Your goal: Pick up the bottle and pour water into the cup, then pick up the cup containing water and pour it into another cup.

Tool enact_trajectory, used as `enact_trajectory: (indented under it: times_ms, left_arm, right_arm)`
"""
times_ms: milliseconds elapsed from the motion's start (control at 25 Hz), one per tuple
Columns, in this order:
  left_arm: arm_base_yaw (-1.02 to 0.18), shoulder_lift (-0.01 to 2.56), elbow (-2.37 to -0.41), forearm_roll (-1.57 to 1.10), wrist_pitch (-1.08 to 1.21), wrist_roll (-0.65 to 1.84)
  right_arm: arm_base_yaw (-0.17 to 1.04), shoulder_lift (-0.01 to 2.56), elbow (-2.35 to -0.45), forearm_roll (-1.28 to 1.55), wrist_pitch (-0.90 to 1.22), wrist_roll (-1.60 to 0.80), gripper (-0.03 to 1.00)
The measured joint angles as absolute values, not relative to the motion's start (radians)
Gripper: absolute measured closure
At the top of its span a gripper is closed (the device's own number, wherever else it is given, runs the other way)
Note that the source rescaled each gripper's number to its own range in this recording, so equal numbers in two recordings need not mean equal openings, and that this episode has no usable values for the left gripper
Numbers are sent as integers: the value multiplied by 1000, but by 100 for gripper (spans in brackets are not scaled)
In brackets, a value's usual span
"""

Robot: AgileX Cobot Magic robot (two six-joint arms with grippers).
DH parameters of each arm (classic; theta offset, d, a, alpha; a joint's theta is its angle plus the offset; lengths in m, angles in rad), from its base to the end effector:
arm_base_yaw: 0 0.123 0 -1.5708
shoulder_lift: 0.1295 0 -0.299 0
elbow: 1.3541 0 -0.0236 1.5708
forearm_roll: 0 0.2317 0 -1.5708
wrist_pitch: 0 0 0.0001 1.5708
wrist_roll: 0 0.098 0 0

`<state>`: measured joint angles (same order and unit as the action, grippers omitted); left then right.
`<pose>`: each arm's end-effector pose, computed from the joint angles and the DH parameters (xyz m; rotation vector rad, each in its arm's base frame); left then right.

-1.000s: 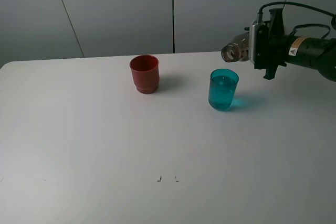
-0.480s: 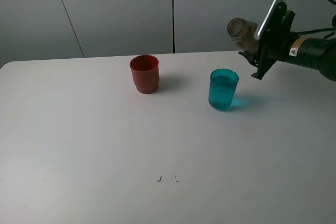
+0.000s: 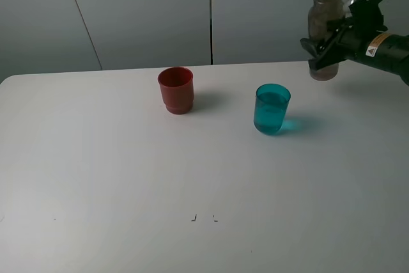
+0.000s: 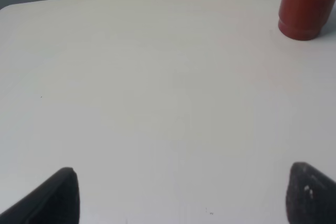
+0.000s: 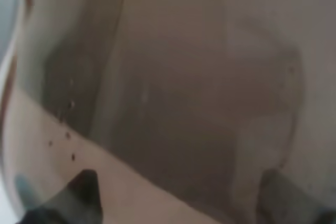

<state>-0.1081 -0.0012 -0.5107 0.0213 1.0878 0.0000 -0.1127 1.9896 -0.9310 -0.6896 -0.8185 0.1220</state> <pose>-0.0316 0.0053 0.2653 0.1098 2.0566 -0.0414 0.3920 0.0014 0.1759 -0.5767 1.7270 0.0918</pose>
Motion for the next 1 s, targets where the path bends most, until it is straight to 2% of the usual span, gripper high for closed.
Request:
enact_trajectory:
  times_ms: [120,320,1000]
  left_arm:
    - [-108,-1,-511,21,1088,0]
    - [-108,-1,-511,21,1088,0]
    - [-108,-1,-511,21,1088,0]
  right_arm:
    - [-117,2032,-969,-678,-821,255,97]
    - [-119,2104,-1021,-655,-818,324,97]
    - [-119,2198,-1096,-608,-815,244,97]
